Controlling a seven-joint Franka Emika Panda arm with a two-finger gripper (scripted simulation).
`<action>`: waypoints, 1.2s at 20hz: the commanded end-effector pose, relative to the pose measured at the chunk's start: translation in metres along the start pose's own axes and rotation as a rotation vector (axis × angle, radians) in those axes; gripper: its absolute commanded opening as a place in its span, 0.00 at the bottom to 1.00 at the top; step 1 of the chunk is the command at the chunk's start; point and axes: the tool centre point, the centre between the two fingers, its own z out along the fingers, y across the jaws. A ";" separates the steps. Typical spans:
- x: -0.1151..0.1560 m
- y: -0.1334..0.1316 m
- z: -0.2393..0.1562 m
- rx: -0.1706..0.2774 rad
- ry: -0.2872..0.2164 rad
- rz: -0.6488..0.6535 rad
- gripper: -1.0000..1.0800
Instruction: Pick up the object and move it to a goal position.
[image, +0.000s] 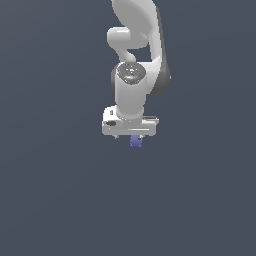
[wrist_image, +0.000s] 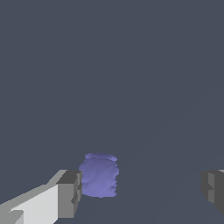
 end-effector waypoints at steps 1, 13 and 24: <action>0.000 0.000 0.000 0.000 0.000 0.000 0.96; -0.010 -0.008 0.011 0.013 -0.034 -0.008 0.96; -0.023 -0.019 0.028 0.014 -0.016 0.024 0.96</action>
